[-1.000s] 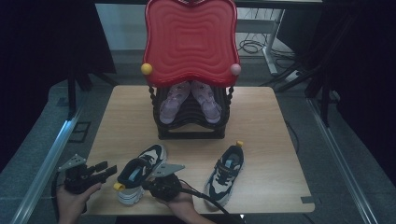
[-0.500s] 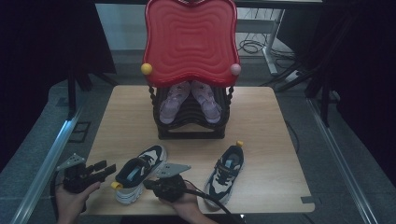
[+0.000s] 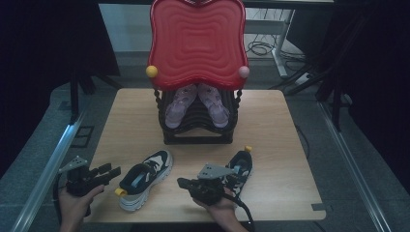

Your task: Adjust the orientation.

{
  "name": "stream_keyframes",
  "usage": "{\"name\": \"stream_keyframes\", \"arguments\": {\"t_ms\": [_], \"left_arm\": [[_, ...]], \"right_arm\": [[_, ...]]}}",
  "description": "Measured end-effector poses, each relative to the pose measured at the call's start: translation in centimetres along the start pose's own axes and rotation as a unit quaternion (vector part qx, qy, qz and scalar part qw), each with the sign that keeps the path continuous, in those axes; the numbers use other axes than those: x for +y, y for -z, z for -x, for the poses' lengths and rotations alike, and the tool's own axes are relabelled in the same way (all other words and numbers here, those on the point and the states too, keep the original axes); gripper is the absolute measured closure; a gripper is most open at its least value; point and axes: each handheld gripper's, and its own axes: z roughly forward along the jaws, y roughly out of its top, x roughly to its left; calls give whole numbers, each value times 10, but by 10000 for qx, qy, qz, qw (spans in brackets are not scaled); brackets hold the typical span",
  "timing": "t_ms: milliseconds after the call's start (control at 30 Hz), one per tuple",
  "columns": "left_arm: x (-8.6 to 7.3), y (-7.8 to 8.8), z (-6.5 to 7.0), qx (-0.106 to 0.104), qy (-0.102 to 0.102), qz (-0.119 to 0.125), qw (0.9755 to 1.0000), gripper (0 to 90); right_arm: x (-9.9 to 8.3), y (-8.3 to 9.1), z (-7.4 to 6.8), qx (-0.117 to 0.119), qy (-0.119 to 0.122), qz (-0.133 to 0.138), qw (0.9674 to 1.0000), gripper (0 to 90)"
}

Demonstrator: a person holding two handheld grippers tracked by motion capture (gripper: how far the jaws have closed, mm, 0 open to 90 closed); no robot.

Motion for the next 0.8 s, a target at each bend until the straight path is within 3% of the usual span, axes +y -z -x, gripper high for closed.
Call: {"name": "stream_keyframes", "arguments": {"t_ms": [467, 800], "left_arm": [[2, 0, 5, -71, -67, 32, 9999, 458], [1, 1, 7, -67, -100, 19, 9999, 458]], "right_arm": [[-5, 58, 34, -492, -229, 380, 9978, 884], [-14, 98, 60, -772, -156, 654, 9947, 888]]}}
